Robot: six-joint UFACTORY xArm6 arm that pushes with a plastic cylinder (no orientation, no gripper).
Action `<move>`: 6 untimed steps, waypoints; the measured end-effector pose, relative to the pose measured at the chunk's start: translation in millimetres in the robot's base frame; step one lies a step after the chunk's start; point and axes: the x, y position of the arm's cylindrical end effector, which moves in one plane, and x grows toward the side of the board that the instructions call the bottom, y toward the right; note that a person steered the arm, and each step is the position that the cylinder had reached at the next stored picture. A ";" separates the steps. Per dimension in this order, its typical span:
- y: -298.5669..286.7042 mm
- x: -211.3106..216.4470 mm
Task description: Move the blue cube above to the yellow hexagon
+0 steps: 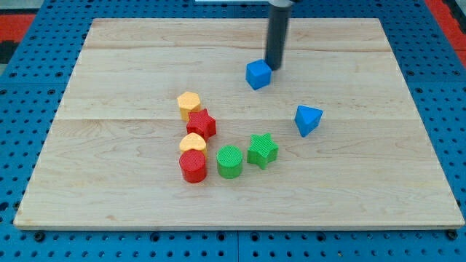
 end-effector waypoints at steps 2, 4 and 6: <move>58.6 4.3; 0.7 28.9; -78.4 43.0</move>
